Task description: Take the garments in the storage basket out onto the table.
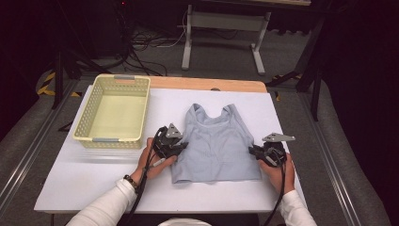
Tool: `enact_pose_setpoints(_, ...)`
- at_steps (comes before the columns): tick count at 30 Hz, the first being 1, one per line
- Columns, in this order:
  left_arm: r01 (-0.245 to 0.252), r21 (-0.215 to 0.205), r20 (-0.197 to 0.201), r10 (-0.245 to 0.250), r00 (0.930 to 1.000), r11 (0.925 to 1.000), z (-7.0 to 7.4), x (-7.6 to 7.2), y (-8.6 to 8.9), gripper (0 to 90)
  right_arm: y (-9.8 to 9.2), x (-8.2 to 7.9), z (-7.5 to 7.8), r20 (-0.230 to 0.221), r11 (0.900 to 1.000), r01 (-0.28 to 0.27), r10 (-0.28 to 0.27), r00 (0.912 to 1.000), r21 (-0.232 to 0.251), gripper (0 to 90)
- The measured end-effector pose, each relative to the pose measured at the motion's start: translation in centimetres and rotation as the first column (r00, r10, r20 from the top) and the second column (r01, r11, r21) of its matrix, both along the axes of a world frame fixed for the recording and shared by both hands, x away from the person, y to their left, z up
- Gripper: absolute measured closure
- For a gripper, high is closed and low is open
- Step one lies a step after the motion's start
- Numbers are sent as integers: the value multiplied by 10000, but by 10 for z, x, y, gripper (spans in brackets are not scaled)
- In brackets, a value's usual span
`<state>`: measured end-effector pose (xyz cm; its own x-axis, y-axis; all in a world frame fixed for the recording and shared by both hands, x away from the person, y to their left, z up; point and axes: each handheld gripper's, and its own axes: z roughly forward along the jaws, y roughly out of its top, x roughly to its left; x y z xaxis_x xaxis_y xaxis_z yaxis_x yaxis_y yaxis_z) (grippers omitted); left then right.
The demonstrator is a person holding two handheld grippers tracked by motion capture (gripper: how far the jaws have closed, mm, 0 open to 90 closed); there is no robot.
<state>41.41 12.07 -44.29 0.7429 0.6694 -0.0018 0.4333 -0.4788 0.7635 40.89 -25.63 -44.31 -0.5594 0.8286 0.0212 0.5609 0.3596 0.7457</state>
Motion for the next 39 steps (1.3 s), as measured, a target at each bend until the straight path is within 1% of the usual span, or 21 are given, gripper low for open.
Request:
enact_pose_setpoints(3, 31, -207, 133, -28, 9999, 9998, 7, -7, 7, 750, 0, -9, 5, 211, 10000, 30, -31, 9998, 57, 823)
enact_pose_setpoints(5, 207, -32, 288, -206, 9994, 9998, 10, -13, 10, 747, -1, -16, 8, 287, 10000, 2, -4, 9996, 84, 832)
enact_pose_setpoints(8, 243, 367, 664, -267, 9974, 9990, 13, -22, 11, 746, -2, -24, 13, 403, 9999, -129, 124, 9991, 115, 847)
enact_pose_setpoints(11, 182, 383, 695, -208, 9974, 9991, 15, -24, 12, 725, -2, -28, 14, 588, 9999, -102, 102, 9982, -14, 771)
enact_pose_setpoints(12, 128, 387, 790, -159, 9968, 9992, 15, -23, 12, 701, -3, -27, 15, 690, 10000, -41, 44, 9976, -49, 751)
enact_pose_setpoints(13, 50, 328, 800, -76, 9968, 9994, 14, -22, 12, 666, -2, -25, 15, 803, 10000, 22, -18, 9968, -43, 706)
enact_pose_setpoints(14, -41, 414, 834, 7, 9965, 9991, 13, -20, 11, 652, -2, -22, 17, 987, 10000, 96, -96, 9951, 11, 654)
enact_pose_setpoints(15, -73, 451, 861, 34, 9963, 9990, 13, -20, 10, 641, -1, -18, 19, 1290, 9998, 158, -169, 9915, 96, 641)
enact_pose_setpoints(16, -153, 547, 1029, 96, 9946, 9984, 12, -19, 9, 620, 0, -15, 21, 1476, 9998, 122, -140, 9890, 133, 642)
enact_pose_setpoints(17, -249, 616, 1152, 177, 9932, 9978, 12, -19, 9, 587, 3, -10, 23, 1761, 9999, -22, -6, 9844, 154, 623)
enact_pose_setpoints(18, -245, 670, 1281, 158, 9916, 9974, 13, -19, 9, 586, 5, -6, 25, 1960, 9999, -118, 91, 9806, 124, 608)
enact_pose_setpoints(20, -246, 411, 1340, 189, 9908, 9989, 17, -19, 11, 586, 12, 4, 29, 2378, 9996, -103, 158, 9712, -245, 588)
enact_pose_setpoints(22, -168, 307, 1363, 125, 9906, 9994, 18, -19, 12, 594, 19, 18, 33, 2605, 9993, -300, 353, 9648, -244, 561)
enact_pose_setpoints(24, -74, 336, 1340, 28, 9910, 9994, 17, -19, 11, 619, 29, 39, 38, 2475, 9980, -595, 626, 9669, -197, 522)
enact_pose_setpoints(25, 48, 371, 1321, -97, 9912, 9993, 16, -18, 10, 651, 34, 50, 39, 2365, 9964, -765, 830, 9681, -367, 495)
enact_pose_setpoints(27, 128, 430, 1288, -182, 9915, 9990, 15, -16, 9, 691, 44, 71, 39, 2437, 9952, -725, 866, 9660, -661, 488)
enact_pose_setpoints(29, 230, 442, 1186, -281, 9925, 9988, 13, -14, 9, 720, 50, 92, 37, 2261, 9954, -782, 886, 9701, -547, 474)
enact_pose_setpoints(31, 240, 501, 985, -288, 9947, 9985, 10, -11, 9, 740, 55, 114, 32, 1924, 9964, -711, 788, 9782, -464, 466)
enact_pose_setpoints(33, 295, 592, 841, -344, 9959, 9978, 8, -10, 9, 761, 61, 136, 21, 1234, 9966, -528, 604, 9905, -634, 439)
enact_pose_setpoints(36, 319, 626, 837, -371, 9958, 9975, 8, -9, 9, 769, 68, 154, 9, 674, 9952, -392, 453, 9967, -893, 433)
enact_pose_setpoints(39, 355, 710, 947, -422, 9946, 9968, 11, -11, 10, 778, 73, 161, 0, 429, 9940, -365, 411, 9982, -1030, 433)
